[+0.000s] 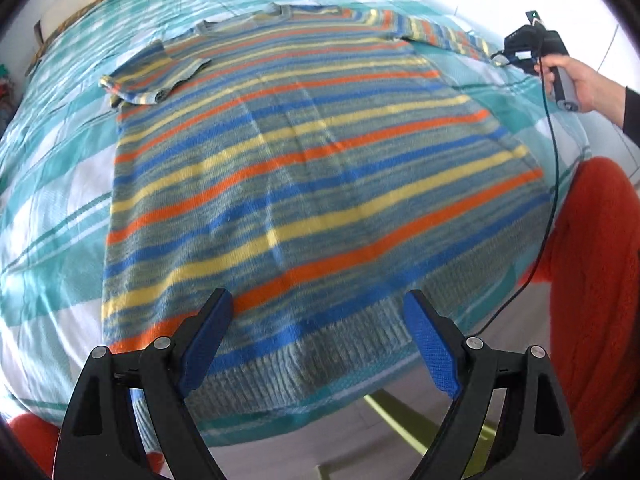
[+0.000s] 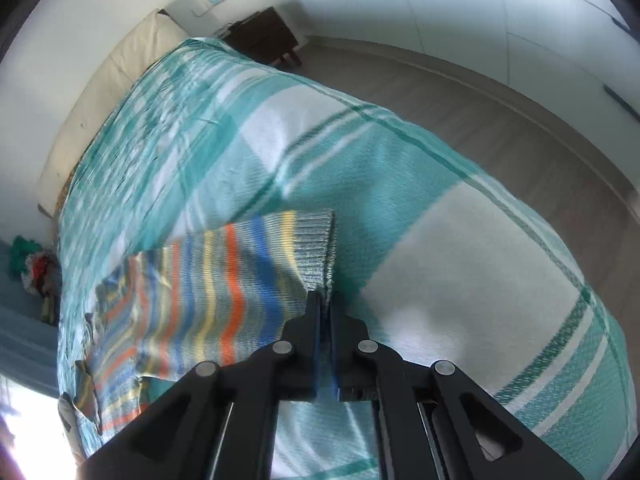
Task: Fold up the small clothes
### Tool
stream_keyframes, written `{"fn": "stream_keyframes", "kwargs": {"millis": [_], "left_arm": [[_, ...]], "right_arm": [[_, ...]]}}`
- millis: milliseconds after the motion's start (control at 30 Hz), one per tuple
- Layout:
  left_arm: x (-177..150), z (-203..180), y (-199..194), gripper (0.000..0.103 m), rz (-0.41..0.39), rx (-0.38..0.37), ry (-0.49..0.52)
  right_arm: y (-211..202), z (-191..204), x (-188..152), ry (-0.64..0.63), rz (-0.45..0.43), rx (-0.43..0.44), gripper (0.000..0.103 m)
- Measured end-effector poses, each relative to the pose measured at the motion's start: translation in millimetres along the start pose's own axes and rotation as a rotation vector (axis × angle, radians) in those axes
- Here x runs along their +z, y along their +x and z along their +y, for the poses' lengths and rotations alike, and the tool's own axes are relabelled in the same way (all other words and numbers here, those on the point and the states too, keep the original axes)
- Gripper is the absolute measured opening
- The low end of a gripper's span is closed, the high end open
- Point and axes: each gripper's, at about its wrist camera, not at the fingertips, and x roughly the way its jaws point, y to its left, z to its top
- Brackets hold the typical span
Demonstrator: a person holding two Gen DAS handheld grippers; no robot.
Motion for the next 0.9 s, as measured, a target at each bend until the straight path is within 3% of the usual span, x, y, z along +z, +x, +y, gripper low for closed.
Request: {"fn": "stream_keyframes", "kwargs": {"millis": [167, 367, 433, 533, 633, 733, 800, 900], "left_arm": [[0.1, 2.3, 2.9, 0.088, 0.004, 0.007, -0.003], [-1.1, 7.5, -1.0, 0.088, 0.003, 0.031, -0.022], [-0.8, 10.9, -5.2, 0.088, -0.001, 0.033, -0.040], [1.7, 14.3, -13.1, 0.088, -0.006, 0.017, -0.072], [6.0, 17.1, -27.4, 0.088, -0.018, -0.005, -0.101], [11.4, 26.0, -54.4, 0.088, -0.036, -0.023, -0.131], [14.8, 37.4, -75.3, 0.090, -0.050, -0.025, -0.147], [29.0, 62.1, -110.8, 0.096, -0.104, -0.004, -0.177]], "right_arm": [[-3.7, 4.4, -2.8, -0.080, 0.015, -0.056, 0.002], [-8.8, -15.1, 1.5, -0.012, 0.046, -0.011, 0.001], [-22.2, -13.6, 0.7, -0.016, 0.021, -0.013, 0.011], [-36.5, 12.6, -4.2, -0.137, -0.016, 0.011, 0.012], [-24.6, 39.0, -14.5, -0.247, 0.025, 0.082, 0.024], [5.6, 35.1, -30.3, -0.284, 0.120, -0.003, 0.027], [0.9, 26.0, -35.9, -0.269, 0.077, -0.023, 0.015], [-30.0, 39.4, -54.3, -0.359, 0.001, -0.150, 0.021]]}}
